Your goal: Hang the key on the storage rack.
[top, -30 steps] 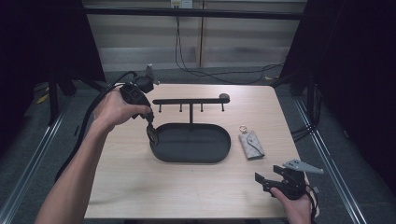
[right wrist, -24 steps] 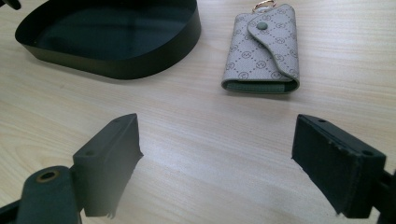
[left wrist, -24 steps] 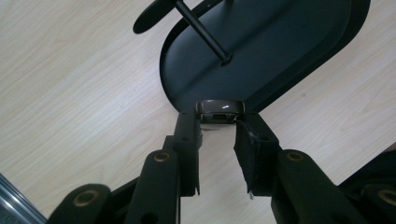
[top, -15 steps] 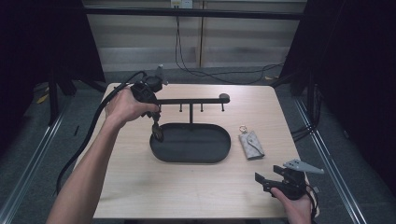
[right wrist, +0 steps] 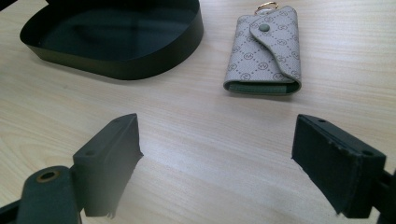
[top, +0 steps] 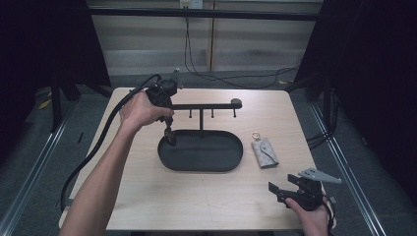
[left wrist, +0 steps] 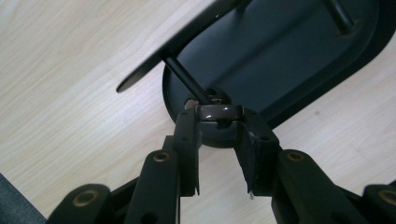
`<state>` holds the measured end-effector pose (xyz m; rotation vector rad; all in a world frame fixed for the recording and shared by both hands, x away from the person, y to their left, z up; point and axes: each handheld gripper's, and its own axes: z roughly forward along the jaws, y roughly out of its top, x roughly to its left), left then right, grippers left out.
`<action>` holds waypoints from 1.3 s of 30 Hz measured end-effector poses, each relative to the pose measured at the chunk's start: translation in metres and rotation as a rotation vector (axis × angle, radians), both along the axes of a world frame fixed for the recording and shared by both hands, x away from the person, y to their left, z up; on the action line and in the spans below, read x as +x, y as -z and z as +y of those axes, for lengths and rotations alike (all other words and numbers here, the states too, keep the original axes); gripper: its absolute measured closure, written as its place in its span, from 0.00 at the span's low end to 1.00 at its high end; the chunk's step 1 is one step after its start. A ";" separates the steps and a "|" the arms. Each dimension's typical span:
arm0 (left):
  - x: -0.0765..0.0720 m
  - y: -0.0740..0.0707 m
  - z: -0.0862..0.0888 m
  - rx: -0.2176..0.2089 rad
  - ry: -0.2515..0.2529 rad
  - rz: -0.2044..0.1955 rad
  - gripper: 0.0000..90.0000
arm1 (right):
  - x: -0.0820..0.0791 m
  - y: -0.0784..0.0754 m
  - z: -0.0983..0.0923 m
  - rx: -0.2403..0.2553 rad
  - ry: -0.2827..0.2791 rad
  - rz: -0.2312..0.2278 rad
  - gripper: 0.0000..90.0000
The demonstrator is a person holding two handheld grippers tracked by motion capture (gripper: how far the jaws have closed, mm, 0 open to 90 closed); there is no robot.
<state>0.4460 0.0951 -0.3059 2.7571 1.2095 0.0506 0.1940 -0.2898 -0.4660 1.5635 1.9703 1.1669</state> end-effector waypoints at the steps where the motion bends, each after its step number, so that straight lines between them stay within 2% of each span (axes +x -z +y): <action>1: 0.001 0.001 -0.001 0.006 -0.003 -0.001 0.78 | 0.000 0.000 0.000 0.000 0.000 0.000 0.17; 5: 0.004 0.001 0.000 -0.007 -0.028 -0.004 0.78 | 0.000 0.000 0.000 0.000 -0.001 0.001 0.17; 11: 0.004 0.003 0.001 -0.015 -0.033 -0.012 0.77 | 0.000 0.000 0.000 -0.001 -0.002 0.000 0.17; 20: 0.003 0.004 0.006 -0.042 -0.034 0.012 0.60 | 0.000 0.000 0.001 -0.001 -0.001 0.006 0.17; 23: 0.003 0.003 0.012 -0.072 -0.040 -0.004 0.50 | 0.001 0.000 0.001 -0.001 0.000 0.006 0.17; 25: 0.001 0.003 0.015 -0.113 -0.041 -0.005 0.44 | 0.002 0.000 0.001 0.002 0.002 0.008 0.17; 27: -0.001 0.003 0.016 -0.110 -0.036 -0.019 0.41 | 0.002 0.000 0.001 0.001 0.001 0.008 0.17; 29: -0.003 0.003 0.019 -0.131 -0.038 -0.024 0.38 | 0.001 0.000 0.001 0.001 0.004 0.007 0.17; 32: -0.006 0.003 0.023 -0.136 -0.032 -0.044 0.34 | 0.001 0.000 0.000 0.002 0.006 0.009 0.17; 36: -0.012 0.004 0.028 -0.162 -0.019 -0.051 0.30 | 0.001 0.000 0.001 -0.003 0.003 0.007 0.17; 39: -0.016 0.008 0.037 -0.210 -0.039 -0.057 0.28 | 0.001 0.000 0.001 -0.006 0.001 0.007 0.17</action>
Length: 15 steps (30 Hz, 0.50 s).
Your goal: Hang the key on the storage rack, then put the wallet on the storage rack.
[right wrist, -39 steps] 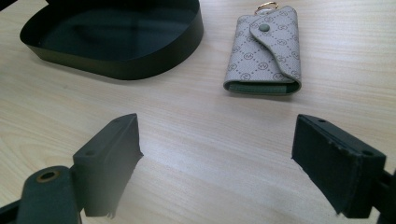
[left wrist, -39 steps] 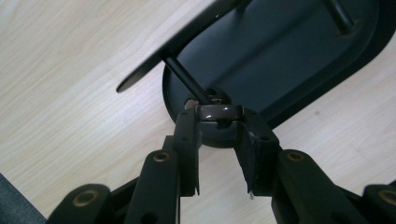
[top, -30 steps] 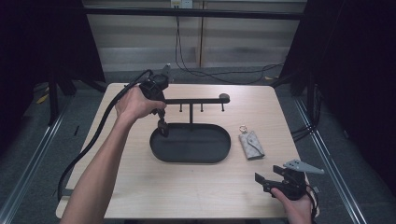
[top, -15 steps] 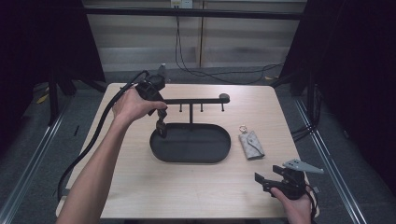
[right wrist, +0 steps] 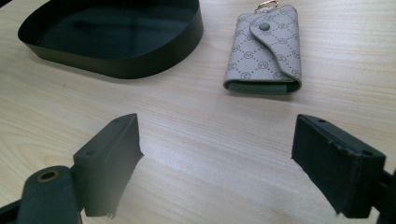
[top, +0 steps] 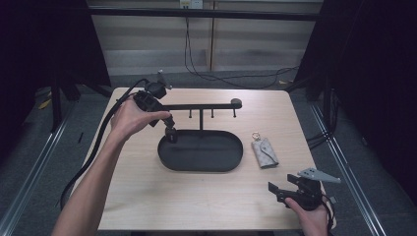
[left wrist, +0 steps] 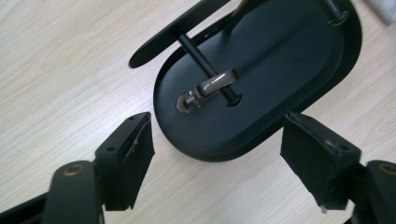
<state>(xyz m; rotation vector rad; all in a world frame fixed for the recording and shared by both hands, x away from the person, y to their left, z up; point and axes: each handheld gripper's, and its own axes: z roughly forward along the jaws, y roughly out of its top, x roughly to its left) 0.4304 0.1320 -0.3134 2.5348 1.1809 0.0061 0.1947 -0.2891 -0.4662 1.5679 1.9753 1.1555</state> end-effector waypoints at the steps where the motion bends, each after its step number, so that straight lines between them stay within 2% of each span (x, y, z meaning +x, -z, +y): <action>1: -0.001 0.002 0.003 -0.006 -0.003 -0.003 0.27 | 0.000 0.000 0.000 0.001 -0.002 -0.002 0.17; 4: -0.005 0.005 0.011 -0.028 -0.010 -0.009 0.25 | 0.000 0.000 0.001 -0.002 0.001 0.003 0.17; 7: -0.010 0.004 0.018 -0.063 0.010 -0.017 0.21 | 0.000 0.000 0.000 -0.002 0.001 -0.001 0.17; 10: -0.014 0.005 0.025 -0.089 -0.003 -0.039 0.20 | 0.000 0.000 0.001 -0.005 0.004 0.000 0.17; 12: -0.017 0.005 0.030 -0.114 0.016 -0.071 0.20 | 0.000 0.000 0.001 -0.005 0.002 0.002 0.17; 14: -0.020 0.007 0.036 -0.142 0.033 -0.067 0.20 | 0.000 0.000 0.001 -0.006 0.005 0.002 0.17; 15: -0.020 0.009 0.038 -0.139 0.025 -0.072 0.19 | 0.000 0.000 0.001 -0.005 0.003 -0.001 0.17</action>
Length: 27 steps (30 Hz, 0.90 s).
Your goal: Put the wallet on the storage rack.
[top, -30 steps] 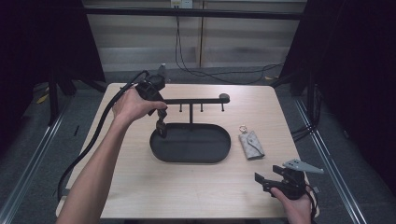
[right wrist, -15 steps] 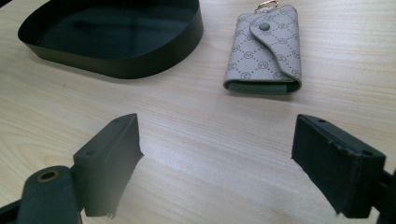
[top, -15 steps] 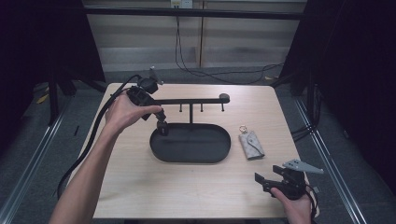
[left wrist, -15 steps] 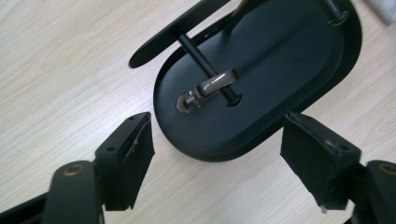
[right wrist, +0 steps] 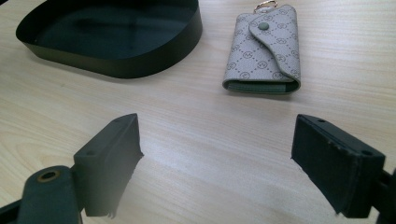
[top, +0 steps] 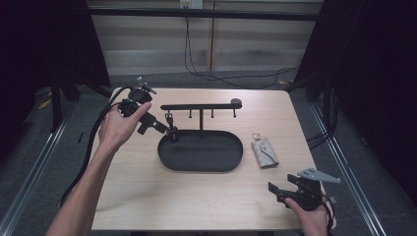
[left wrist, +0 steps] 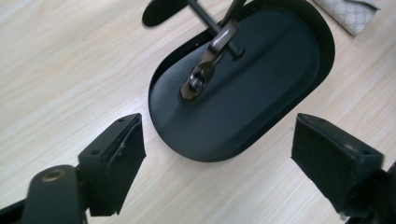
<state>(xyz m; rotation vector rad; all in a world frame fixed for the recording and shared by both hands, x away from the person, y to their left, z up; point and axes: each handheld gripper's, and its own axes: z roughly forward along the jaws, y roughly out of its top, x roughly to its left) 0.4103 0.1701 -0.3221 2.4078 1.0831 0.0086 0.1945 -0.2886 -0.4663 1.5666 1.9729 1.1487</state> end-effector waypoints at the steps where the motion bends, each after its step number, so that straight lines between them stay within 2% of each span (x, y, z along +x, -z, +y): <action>1: -0.001 0.001 0.003 0.003 -0.008 -0.014 0.19 | 0.000 0.000 0.000 0.002 0.001 0.000 0.17; 2: -0.002 0.003 0.005 0.004 -0.028 -0.027 0.20 | 0.000 0.000 0.000 0.000 0.000 0.001 0.17; 3: -0.003 0.004 0.008 -0.001 -0.027 -0.034 0.20 | 0.000 0.000 0.000 -0.001 0.001 0.002 0.17; 5: -0.005 0.008 0.012 -0.011 -0.005 -0.024 0.20 | 0.000 0.000 0.000 -0.003 -0.001 0.001 0.17; 7: -0.009 0.010 0.015 -0.011 -0.016 -0.058 0.21 | 0.000 0.000 0.000 -0.002 0.002 0.001 0.17; 10: -0.014 0.014 0.018 -0.036 -0.003 -0.065 0.20 | 0.001 0.000 0.000 -0.002 0.002 0.001 0.17; 13: -0.020 0.014 0.021 -0.039 0.012 -0.073 0.21 | 0.001 0.000 0.000 -0.004 0.003 0.004 0.17; 15: -0.026 0.014 0.025 -0.053 -0.022 -0.096 0.24 | 0.001 0.001 0.000 0.001 0.009 0.007 0.17; 20: -0.034 0.016 0.045 -0.112 -0.081 -0.140 0.24 | 0.003 0.001 0.000 0.005 0.011 0.009 0.17; 23: -0.040 0.021 0.055 -0.114 -0.109 -0.150 0.23 | 0.003 0.001 0.000 0.003 0.016 0.007 0.17; 25: -0.045 0.026 0.060 -0.109 -0.136 -0.171 0.26 | 0.002 0.001 0.000 0.002 0.019 0.007 0.17; 27: -0.049 0.031 0.065 -0.122 -0.122 -0.176 0.27 | 0.002 0.000 0.000 0.004 0.021 0.003 0.17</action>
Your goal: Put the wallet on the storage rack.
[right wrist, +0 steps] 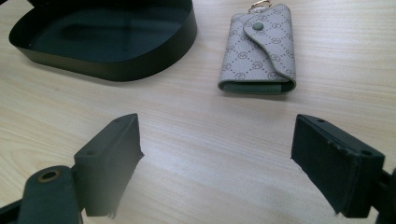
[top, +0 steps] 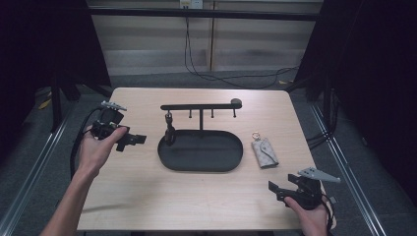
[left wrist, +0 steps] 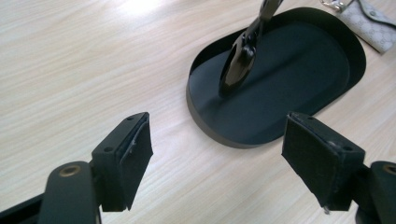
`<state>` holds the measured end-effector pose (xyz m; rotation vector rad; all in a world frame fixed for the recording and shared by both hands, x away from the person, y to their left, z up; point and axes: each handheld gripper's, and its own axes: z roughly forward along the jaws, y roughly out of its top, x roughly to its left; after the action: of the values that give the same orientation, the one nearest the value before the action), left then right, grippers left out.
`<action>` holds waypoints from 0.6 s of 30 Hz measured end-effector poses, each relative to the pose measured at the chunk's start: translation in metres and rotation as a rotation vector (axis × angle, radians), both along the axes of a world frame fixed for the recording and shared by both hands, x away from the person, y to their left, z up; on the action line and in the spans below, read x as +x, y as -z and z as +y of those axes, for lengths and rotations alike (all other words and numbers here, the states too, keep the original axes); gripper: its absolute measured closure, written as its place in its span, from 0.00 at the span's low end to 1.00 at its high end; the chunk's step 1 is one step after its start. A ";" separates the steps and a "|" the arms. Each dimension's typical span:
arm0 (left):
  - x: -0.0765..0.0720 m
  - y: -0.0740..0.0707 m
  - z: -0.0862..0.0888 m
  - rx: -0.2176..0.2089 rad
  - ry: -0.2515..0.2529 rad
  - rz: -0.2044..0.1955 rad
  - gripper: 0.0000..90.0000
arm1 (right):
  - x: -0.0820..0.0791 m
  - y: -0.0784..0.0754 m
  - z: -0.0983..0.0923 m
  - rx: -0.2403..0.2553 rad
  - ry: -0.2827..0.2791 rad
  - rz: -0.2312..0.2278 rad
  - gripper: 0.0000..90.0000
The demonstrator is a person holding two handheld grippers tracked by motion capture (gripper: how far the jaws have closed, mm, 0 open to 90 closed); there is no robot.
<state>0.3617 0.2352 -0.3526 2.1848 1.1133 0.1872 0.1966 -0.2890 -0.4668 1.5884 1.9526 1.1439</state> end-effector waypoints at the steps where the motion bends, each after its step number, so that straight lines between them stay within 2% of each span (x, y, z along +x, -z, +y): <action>1: -0.002 0.002 0.002 -0.005 0.006 -0.014 0.27 | 0.000 0.000 0.000 -0.001 0.000 0.002 0.17; 4: -0.009 0.006 0.009 -0.023 0.010 -0.062 0.28 | 0.001 0.001 0.000 -0.001 -0.001 0.004 0.17; 6: -0.014 0.010 0.013 -0.060 -0.003 -0.074 0.28 | 0.001 0.001 0.000 0.001 -0.002 0.005 0.17; 8: -0.020 0.013 0.016 -0.058 -0.012 -0.102 0.29 | 0.000 0.000 -0.001 -0.001 -0.003 0.000 0.17; 11: -0.028 0.018 0.020 -0.053 -0.007 -0.107 0.31 | -0.001 0.000 -0.001 -0.004 -0.003 -0.001 0.17; 13: -0.033 0.021 0.022 -0.060 -0.030 -0.129 0.31 | -0.001 0.000 0.000 -0.004 -0.004 0.000 0.17; 14: -0.036 0.022 0.023 -0.071 -0.030 -0.126 0.31 | 0.000 0.000 -0.001 -0.004 -0.004 0.001 0.17; 16: -0.044 0.023 0.026 -0.106 -0.046 -0.147 0.30 | 0.000 0.000 -0.001 -0.002 -0.004 0.003 0.17; 18: -0.051 0.026 0.029 -0.113 -0.046 -0.143 0.30 | 0.000 0.001 0.000 0.000 -0.011 0.009 0.17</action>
<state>0.3109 0.2639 -0.3783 2.0146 1.0685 0.2896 0.1967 -0.2891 -0.4674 1.5874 1.9691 1.1426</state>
